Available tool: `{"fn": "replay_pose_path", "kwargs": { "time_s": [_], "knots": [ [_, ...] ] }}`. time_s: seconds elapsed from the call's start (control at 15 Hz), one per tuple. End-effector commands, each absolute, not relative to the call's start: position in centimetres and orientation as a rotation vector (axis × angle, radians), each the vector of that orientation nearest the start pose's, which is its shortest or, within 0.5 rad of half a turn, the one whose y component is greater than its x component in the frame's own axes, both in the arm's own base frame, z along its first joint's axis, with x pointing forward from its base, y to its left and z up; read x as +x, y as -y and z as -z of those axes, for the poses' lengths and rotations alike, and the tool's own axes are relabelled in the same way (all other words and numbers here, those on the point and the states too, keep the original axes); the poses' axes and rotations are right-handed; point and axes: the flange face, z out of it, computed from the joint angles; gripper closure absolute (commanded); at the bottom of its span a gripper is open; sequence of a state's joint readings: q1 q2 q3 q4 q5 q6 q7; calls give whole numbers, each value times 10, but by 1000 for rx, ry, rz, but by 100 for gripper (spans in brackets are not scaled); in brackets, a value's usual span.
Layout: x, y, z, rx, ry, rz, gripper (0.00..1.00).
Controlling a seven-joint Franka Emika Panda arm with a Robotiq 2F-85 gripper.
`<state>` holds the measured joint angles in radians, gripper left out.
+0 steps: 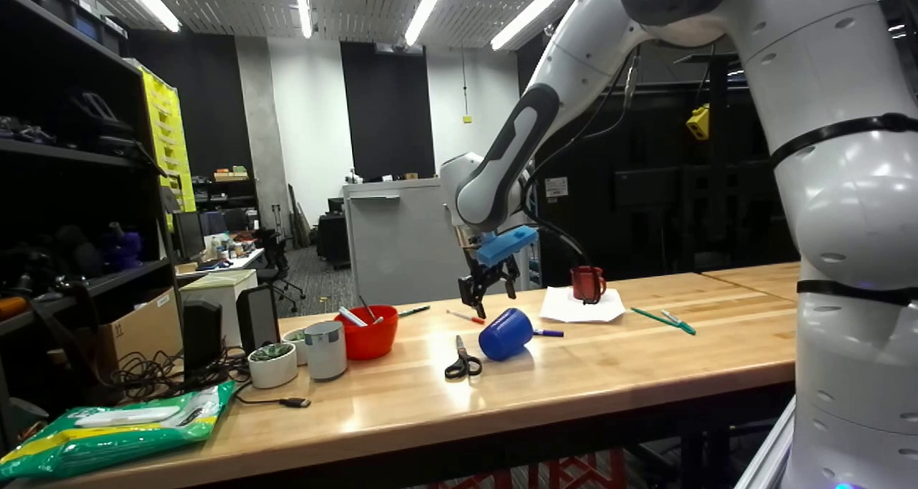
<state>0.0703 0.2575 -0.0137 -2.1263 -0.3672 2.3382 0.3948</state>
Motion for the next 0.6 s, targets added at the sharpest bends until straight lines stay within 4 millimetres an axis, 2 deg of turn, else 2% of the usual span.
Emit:
{"fn": "replay_pose_path", "kwargs": {
  "time_s": [0.0, 0.53],
  "knots": [
    [547, -7, -295, -3294, -104, 53, 0],
    [527, 20, -299, -3026, -95, 52, 0]
  ]
}}
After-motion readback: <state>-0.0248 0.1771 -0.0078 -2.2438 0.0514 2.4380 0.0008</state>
